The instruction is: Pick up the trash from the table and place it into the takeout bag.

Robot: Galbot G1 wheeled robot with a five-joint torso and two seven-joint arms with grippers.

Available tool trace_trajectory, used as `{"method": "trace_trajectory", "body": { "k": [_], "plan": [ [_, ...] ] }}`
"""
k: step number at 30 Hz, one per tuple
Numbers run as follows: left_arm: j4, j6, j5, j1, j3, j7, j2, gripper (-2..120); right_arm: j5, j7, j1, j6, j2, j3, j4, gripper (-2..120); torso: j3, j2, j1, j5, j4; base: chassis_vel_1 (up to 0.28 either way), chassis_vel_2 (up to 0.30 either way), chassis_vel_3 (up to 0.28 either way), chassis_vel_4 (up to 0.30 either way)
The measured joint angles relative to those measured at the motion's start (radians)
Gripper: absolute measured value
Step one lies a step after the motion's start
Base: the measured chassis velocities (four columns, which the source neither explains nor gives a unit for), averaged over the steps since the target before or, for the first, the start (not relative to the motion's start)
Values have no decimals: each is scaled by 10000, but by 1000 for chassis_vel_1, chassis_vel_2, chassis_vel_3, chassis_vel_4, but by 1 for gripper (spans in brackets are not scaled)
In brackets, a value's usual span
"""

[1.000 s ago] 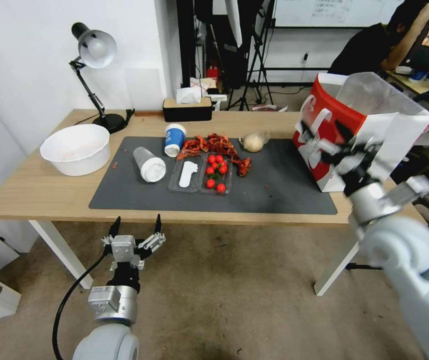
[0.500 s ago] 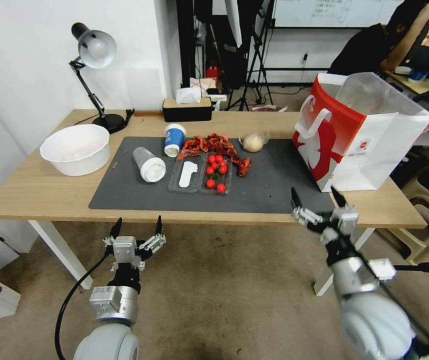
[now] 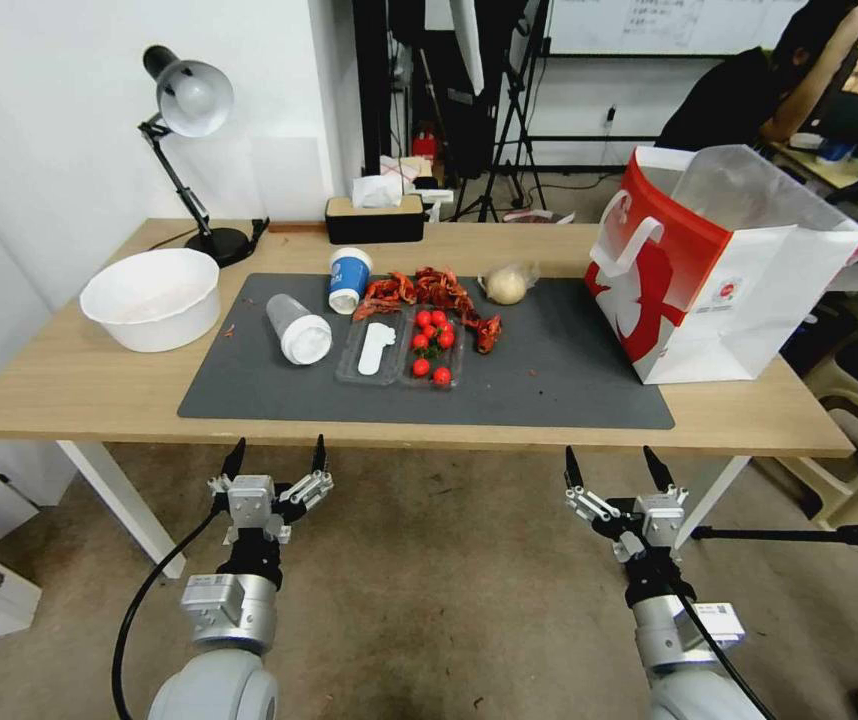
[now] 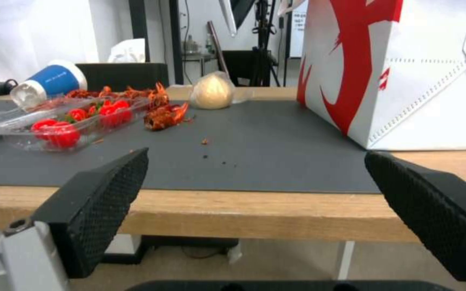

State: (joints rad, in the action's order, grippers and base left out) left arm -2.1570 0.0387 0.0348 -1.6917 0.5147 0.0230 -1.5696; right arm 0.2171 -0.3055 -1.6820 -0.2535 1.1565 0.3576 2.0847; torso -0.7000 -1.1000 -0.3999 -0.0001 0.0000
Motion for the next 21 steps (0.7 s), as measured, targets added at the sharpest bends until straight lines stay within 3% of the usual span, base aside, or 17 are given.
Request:
{"method": "trace_trajectory", "body": {
  "k": [10, 21],
  "plan": [
    [-16, 46, -4, -42, 23, 0, -1, 100, 225, -358, 374, 383, -23, -4, 159, 100, 0, 0, 0, 1, 0, 0, 0, 0, 0],
    [-29, 87, -23, -23, 7, -33, -16, 100, 2261, -1104, 2884, 2185, -607, -273, 117, 100, -1, 0, -2, 0, -1, 0, 0, 0, 0]
  ]
}}
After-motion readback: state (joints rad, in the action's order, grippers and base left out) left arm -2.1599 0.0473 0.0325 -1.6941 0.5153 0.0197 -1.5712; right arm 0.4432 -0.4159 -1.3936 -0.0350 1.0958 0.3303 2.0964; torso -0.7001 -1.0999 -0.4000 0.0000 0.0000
